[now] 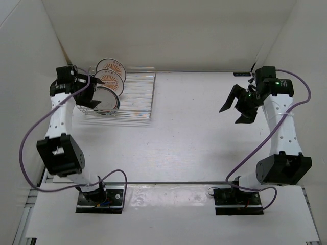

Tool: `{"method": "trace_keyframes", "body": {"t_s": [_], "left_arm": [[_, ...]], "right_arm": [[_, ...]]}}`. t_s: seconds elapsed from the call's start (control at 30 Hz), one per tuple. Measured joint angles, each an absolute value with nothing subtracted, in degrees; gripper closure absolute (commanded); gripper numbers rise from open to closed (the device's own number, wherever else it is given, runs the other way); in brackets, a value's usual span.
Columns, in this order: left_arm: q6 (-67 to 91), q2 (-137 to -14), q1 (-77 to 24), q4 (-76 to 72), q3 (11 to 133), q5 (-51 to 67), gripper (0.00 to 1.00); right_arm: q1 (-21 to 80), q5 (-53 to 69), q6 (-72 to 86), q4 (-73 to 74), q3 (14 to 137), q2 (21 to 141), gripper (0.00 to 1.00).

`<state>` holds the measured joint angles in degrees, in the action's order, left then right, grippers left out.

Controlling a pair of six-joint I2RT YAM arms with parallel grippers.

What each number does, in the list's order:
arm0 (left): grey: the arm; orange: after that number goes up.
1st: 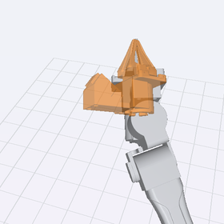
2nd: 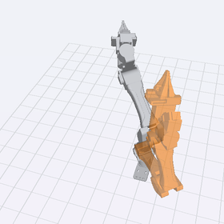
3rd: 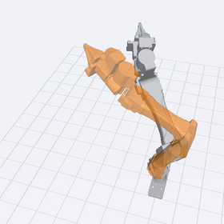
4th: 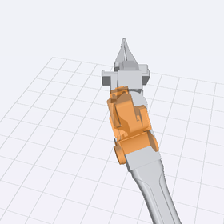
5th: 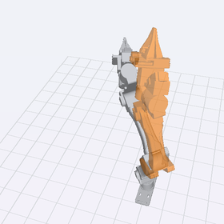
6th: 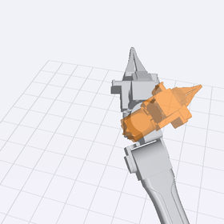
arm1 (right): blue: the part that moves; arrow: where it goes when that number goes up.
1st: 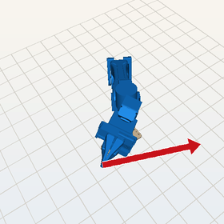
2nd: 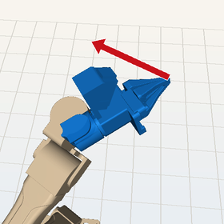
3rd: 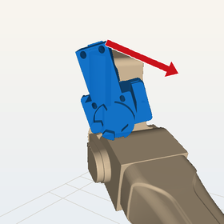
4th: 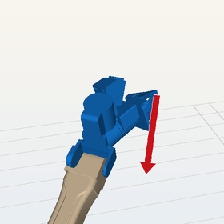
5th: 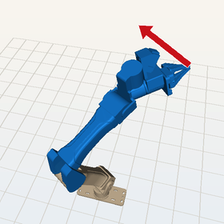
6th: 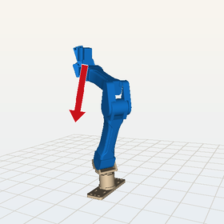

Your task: Unload the plates from the dish rack

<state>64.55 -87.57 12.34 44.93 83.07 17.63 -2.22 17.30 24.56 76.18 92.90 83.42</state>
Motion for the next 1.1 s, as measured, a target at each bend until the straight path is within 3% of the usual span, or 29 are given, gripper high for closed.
{"method": "trace_keyframes", "body": {"t_s": [0.13, 0.53, 0.73, 1.1], "left_arm": [[63.81, -99.07, 12.12, 42.63, 92.79, 17.98, 0.00], [60.51, -112.71, 12.05, 42.65, 104.40, 16.23, 0.00], [60.40, -115.63, 12.32, 43.94, 104.40, 16.27, 0.11], [59.61, -116.05, 12.84, 45.89, 102.67, 17.26, 0.40]], "right_arm": [[-2.31, 16.34, 21.19, 76.49, 96.60, 83.59, 0.10], [-2.52, 14.98, 18.87, 76.60, 96.88, 84.07, 0.10], [-2.55, 14.96, 18.92, 76.71, 95.61, 84.07, 0.10], [-2.57, 14.94, 18.92, 76.73, 94.91, 83.94, 0.10]]}}
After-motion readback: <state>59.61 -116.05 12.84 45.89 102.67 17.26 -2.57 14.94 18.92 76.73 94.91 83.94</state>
